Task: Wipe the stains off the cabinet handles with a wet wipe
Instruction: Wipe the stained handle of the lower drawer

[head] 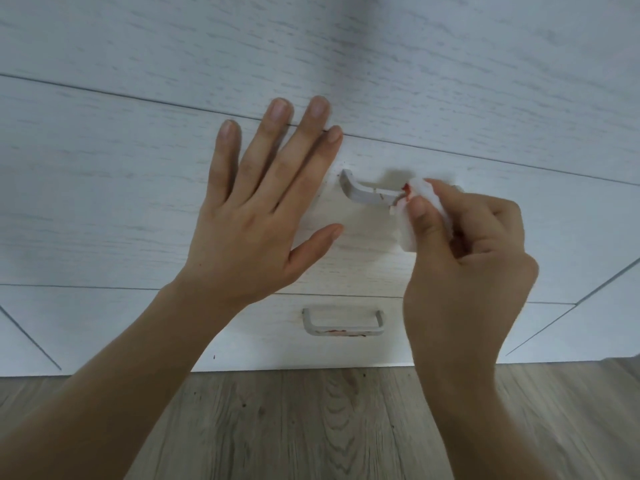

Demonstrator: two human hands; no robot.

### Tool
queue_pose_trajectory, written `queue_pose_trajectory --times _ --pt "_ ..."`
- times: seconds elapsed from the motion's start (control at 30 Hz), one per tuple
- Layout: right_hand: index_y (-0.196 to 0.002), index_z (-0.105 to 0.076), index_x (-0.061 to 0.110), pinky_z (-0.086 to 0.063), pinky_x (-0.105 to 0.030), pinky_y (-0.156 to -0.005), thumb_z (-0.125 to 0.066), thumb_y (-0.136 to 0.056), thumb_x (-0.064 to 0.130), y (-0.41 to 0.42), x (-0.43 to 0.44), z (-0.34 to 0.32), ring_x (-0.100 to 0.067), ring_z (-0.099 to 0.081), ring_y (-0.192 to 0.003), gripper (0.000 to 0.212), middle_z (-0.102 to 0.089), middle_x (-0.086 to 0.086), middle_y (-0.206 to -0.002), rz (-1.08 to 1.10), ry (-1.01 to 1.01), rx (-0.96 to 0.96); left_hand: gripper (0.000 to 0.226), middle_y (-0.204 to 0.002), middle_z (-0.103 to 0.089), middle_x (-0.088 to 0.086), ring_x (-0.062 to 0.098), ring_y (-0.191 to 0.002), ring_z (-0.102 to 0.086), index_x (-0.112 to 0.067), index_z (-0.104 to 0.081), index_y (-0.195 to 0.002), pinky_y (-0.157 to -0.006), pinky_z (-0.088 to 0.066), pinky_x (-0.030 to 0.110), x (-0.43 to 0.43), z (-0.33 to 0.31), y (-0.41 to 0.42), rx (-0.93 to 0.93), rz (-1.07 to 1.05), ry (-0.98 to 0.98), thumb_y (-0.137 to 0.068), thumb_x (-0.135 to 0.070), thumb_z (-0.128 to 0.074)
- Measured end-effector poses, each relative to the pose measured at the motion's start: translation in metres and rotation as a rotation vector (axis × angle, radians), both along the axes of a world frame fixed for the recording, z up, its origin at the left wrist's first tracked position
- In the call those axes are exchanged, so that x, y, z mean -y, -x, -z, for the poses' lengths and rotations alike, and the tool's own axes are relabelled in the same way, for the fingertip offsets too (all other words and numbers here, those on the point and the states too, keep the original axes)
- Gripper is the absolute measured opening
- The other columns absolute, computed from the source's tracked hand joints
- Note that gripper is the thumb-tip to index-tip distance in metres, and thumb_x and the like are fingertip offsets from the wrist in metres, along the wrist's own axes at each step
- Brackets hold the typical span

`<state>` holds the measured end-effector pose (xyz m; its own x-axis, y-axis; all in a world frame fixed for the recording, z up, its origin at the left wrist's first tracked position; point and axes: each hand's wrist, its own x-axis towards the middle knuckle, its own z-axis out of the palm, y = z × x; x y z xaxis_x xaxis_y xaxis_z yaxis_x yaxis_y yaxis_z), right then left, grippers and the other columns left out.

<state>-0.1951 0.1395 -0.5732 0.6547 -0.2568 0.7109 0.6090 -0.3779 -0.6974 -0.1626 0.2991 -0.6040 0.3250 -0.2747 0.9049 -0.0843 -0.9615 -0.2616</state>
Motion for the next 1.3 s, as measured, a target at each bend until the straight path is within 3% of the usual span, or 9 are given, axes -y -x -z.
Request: queue_pose_trajectory --times 0.1,0.3,0.5,0.7,0.83,0.93,1.13,1.3 --pt "-0.102 -0.069 0.02 -0.04 -0.005 -0.07 -0.065 -0.086 0.017 0.0 -0.006 0.001 0.007 -0.047 -0.073 0.017 -0.048 0.016 -0.083 0.011 0.113 0.044 0.067 -0.152 -0.019 0.009 0.035 -0.139 -0.018 -0.006 -0.025 -0.148 -0.117 0.001 0.044 -0.001 0.0 0.0 -0.003 -0.001 -0.005 -0.099 -0.051 -0.028" --pt "-0.101 -0.071 0.012 -0.036 -0.002 -0.067 -0.065 -0.085 0.011 0.0 -0.01 0.004 0.009 -0.046 -0.075 0.017 -0.049 0.01 -0.084 -0.011 0.155 0.093 0.066 -0.152 -0.016 0.009 0.034 -0.14 -0.018 -0.006 -0.025 -0.148 -0.117 0.001 0.044 0.0 -0.001 0.002 -0.014 0.003 -0.005 -0.1 -0.05 -0.028" --pt "-0.094 -0.063 0.038 -0.042 -0.005 -0.069 -0.062 -0.087 0.021 0.007 0.004 0.007 0.004 -0.058 -0.083 0.018 -0.06 0.01 -0.096 -0.046 -0.131 0.043 0.066 -0.152 -0.016 0.007 0.034 -0.14 -0.017 -0.006 -0.025 -0.148 -0.117 0.0 0.044 0.0 -0.002 0.002 -0.02 0.004 0.0 -0.1 -0.05 -0.029" --pt "-0.097 -0.064 0.029 -0.044 -0.008 -0.07 -0.066 -0.084 0.015 0.002 -0.01 0.014 0.0 -0.06 -0.084 0.02 -0.064 0.006 -0.092 -0.03 -0.059 0.067 0.066 -0.152 -0.017 0.007 0.033 -0.141 -0.016 -0.006 -0.024 -0.149 -0.117 0.001 0.044 0.0 -0.001 0.002 -0.028 0.006 0.001 -0.099 -0.05 -0.03" --pt "-0.097 -0.069 0.028 -0.046 -0.011 -0.073 -0.067 -0.083 0.015 0.001 -0.011 0.016 -0.005 -0.064 -0.088 0.019 -0.068 0.004 -0.093 -0.055 -0.132 0.049 0.066 -0.152 -0.016 0.007 0.033 -0.14 -0.017 -0.006 -0.025 -0.148 -0.117 0.001 0.043 -0.001 -0.002 0.002 -0.024 0.011 0.002 -0.099 -0.05 -0.03" --pt "-0.099 -0.068 0.024 -0.043 -0.006 -0.071 -0.068 -0.082 0.013 0.007 -0.016 0.017 0.001 -0.06 -0.082 0.02 -0.065 0.006 -0.09 -0.05 -0.042 0.043 0.067 -0.151 -0.015 0.008 0.033 -0.14 -0.018 -0.006 -0.025 -0.148 -0.117 0.001 0.043 -0.001 -0.001 0.002 -0.025 0.014 -0.005 -0.099 -0.05 -0.03" --pt "-0.1 -0.069 0.025 -0.042 -0.005 -0.062 -0.069 -0.083 0.022 0.009 -0.016 0.0 -0.001 -0.058 -0.071 0.018 -0.061 0.01 -0.083 -0.03 -0.076 -0.02 0.067 -0.152 -0.019 0.006 0.031 -0.141 -0.018 -0.004 -0.024 -0.148 -0.118 -0.002 0.041 -0.01 -0.003 0.004 -0.035 0.075 -0.036 -0.099 -0.051 -0.024" --pt "-0.102 -0.072 0.019 -0.036 0.0 -0.065 -0.066 -0.087 0.02 0.008 -0.02 -0.01 0.004 -0.048 -0.071 0.017 -0.049 0.014 -0.079 0.003 0.173 -0.062 0.069 -0.152 -0.022 0.006 0.019 -0.146 -0.008 -0.004 -0.026 -0.147 -0.117 0.0 0.042 -0.021 0.004 0.007 -0.046 0.082 -0.025 -0.099 -0.052 -0.015"
